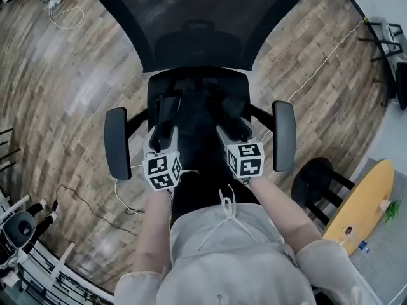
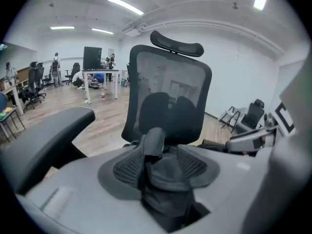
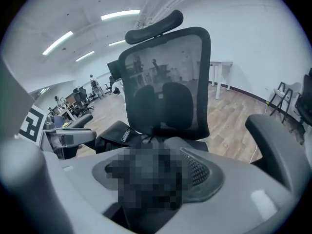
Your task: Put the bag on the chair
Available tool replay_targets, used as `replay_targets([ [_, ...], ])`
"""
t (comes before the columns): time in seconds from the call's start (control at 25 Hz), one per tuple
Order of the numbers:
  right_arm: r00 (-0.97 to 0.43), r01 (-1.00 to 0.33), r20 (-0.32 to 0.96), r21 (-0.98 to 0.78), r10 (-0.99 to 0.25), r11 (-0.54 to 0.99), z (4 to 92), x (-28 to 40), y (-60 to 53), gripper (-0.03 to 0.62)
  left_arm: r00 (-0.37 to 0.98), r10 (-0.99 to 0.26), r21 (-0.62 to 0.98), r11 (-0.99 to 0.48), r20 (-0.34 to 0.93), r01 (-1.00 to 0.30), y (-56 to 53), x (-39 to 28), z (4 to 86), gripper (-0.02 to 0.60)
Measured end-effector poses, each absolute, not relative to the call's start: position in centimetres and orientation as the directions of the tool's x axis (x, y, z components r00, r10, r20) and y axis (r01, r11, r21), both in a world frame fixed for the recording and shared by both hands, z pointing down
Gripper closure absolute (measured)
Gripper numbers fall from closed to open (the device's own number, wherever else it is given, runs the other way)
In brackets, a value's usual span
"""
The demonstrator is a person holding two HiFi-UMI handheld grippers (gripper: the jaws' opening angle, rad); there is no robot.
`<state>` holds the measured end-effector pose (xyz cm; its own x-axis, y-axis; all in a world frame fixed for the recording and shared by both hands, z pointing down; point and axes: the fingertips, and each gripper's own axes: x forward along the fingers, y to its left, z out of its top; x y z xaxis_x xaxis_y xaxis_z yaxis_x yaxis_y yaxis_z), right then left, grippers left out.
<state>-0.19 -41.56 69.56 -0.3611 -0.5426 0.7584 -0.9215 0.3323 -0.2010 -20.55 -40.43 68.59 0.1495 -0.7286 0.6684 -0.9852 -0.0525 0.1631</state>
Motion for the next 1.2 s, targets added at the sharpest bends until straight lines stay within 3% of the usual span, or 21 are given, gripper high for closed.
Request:
replay_targets([
  [0.2,-0.365,-0.924,0.730,-0.210,-0.578,0.319,65.1,-0.3,-40.2,0.444,0.154,-0.750,0.187,-0.042,0.644,-0.981,-39.2,-20.1,64.0,0.494],
  [0.32,-0.351,-0.931,0.714,-0.199,-0.605,0.306,62.6,0.0,-39.6,0.554,0.166,-0.762,0.191,-0.056,0.626,-0.980,-38.4,-19.9,61.2,0.563],
  [0.4,-0.349,-0.933,0.701,-0.193,-0.622,0.305,61.0,0.2,-39.2,0.595,0.180,-0.771,0.186,-0.082,0.611,-0.979,-38.0,-19.6,59.4,0.575],
  [0.68,-0.417,-0.907,0.588,-0.223,-0.694,0.356,53.4,-0.4,-39.5,0.595,0.269,-0.804,0.198,-0.192,0.531,-0.961,-37.2,-17.6,52.4,0.575],
  [1.2,-0.503,-0.864,0.291,-0.137,-0.814,0.485,37.5,-0.7,-41.1,0.595,0.352,-0.915,0.104,-0.337,0.196,-0.936,-39.3,-14.3,34.9,0.575],
])
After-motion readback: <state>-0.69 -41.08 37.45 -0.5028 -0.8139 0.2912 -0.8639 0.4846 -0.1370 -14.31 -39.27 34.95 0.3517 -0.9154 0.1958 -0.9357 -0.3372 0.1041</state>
